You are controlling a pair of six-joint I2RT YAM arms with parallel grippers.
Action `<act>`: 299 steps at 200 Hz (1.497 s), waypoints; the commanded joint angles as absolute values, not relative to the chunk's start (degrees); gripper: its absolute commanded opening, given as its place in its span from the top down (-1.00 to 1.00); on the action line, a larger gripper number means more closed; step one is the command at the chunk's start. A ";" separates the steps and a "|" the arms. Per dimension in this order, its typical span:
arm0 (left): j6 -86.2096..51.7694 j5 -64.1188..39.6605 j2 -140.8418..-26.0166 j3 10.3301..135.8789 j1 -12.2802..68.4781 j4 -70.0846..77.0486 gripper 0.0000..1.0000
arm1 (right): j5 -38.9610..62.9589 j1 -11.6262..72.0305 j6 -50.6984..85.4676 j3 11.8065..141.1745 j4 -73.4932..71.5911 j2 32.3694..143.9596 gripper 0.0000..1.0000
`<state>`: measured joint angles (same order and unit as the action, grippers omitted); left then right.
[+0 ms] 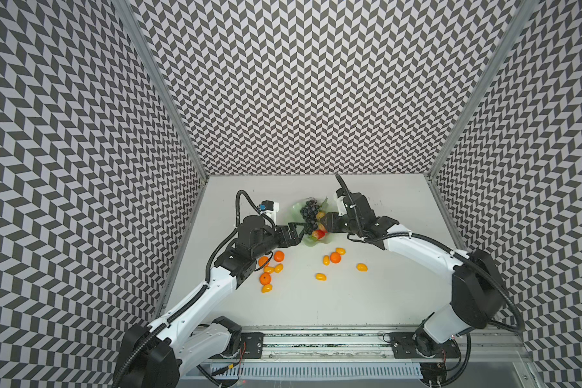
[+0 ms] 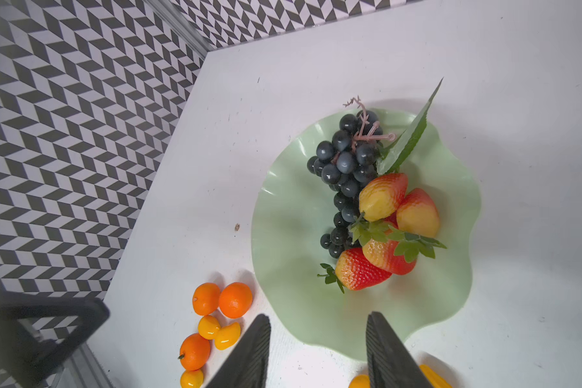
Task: Arrange fruit in a fruit bowl
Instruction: Place the fruit in the fruit bowl, then pick up the fruit from the center of the table.
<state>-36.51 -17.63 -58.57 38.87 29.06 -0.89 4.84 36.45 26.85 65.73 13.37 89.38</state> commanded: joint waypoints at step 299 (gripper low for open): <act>-43.06 -4.64 -66.07 29.23 50.69 10.81 -1.00 | 7.01 38.72 35.33 54.56 16.82 97.44 -0.25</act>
